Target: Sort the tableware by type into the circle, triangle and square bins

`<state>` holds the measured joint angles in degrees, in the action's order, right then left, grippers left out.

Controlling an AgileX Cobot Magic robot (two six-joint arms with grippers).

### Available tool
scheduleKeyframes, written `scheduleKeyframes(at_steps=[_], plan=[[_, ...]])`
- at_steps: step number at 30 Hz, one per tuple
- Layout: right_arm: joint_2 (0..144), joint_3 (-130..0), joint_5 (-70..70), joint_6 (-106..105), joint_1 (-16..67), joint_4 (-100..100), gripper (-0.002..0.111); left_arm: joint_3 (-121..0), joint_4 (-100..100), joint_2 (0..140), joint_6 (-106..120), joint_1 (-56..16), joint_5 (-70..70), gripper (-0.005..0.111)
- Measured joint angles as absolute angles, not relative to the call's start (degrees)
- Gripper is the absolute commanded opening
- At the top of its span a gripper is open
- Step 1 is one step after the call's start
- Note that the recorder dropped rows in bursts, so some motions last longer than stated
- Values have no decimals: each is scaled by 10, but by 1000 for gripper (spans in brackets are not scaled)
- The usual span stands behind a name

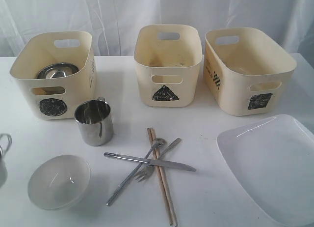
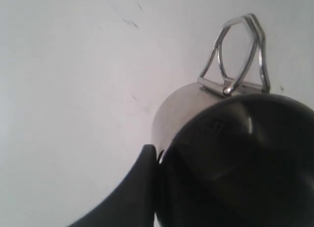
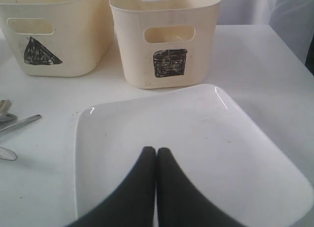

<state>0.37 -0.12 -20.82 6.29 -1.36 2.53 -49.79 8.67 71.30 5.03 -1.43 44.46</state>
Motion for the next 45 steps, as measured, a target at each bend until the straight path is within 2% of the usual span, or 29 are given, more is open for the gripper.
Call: scheduleKeyframes(at_steps=[4,7,11,15,17,20,22,24,26,28,29,32,38,41,45], plan=[[4,-1,-208,63,-14,25,0,-613,100,658,47,-14,442,0],[4,-1,-208,63,-14,25,0,-664,96,625,28,-14,305,0],[4,-1,-208,63,-14,25,0,-673,69,629,19,-14,-6,0],[4,-1,-208,63,-14,25,0,-673,62,693,-5,-14,-223,0],[4,-1,-208,63,-14,25,0,-673,60,743,-27,-14,-281,0],[4,-1,-208,63,-14,25,0,-673,65,896,-47,-14,-339,0],[4,-1,-208,63,-14,25,0,-673,101,966,-80,-14,-315,0],[4,-1,-208,63,-14,25,0,-675,151,1001,-135,-14,-275,6],[4,-1,-208,63,-14,25,0,-677,189,1011,-172,-14,-242,29],[4,-1,-208,63,-14,25,0,-679,232,1012,-205,-14,-226,47],[4,-1,-208,63,-14,25,0,-680,263,1012,-240,-14,-225,50],[4,-1,-208,63,-14,25,0,-680,327,993,-317,-14,-223,51],[4,-1,-208,63,-14,25,0,-681,352,826,-369,-14,-131,51],[4,-1,-208,63,-14,25,0,-685,349,739,-380,-14,4,51],[4,-1,-208,63,-14,25,0,-687,268,666,-319,-14,253,51]])
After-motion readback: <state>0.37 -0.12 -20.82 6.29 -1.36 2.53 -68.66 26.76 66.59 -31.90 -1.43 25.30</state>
